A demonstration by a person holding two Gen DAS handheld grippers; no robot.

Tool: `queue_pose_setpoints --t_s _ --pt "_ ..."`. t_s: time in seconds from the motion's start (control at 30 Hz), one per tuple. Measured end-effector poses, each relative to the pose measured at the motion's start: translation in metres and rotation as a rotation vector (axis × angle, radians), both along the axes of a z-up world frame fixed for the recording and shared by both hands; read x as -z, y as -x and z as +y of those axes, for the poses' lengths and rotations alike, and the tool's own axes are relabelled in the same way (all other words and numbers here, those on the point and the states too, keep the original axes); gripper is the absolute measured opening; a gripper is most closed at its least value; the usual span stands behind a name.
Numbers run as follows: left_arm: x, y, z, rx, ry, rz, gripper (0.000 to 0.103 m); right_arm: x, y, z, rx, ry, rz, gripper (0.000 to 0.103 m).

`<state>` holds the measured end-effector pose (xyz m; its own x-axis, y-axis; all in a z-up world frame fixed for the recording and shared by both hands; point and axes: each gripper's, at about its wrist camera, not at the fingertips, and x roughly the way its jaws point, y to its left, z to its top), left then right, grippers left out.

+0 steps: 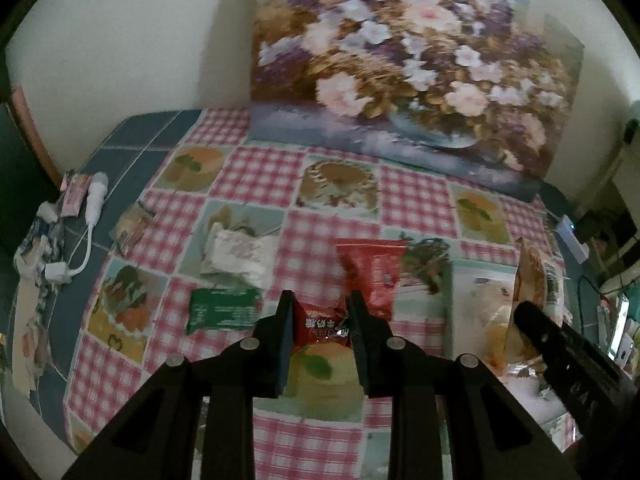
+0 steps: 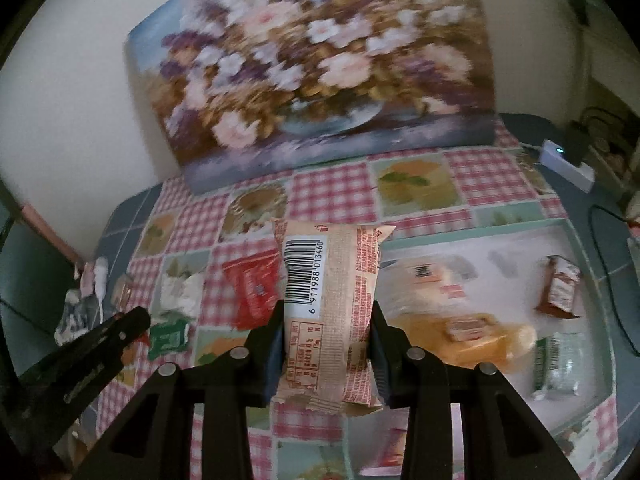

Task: Organize snacks
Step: 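Carry the red candy and cream bread pack over the white tray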

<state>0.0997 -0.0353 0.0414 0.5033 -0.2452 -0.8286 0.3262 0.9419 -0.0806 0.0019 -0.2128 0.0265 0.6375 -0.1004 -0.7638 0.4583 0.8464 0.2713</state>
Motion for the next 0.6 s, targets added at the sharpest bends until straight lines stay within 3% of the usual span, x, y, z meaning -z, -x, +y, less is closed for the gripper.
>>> queue_pose_setpoints --t_s 0.6 --pt "-0.025 0.048 -0.098 0.179 -0.048 -0.059 0.028 -0.011 0.065 -0.101 0.251 -0.033 -0.035 0.040"
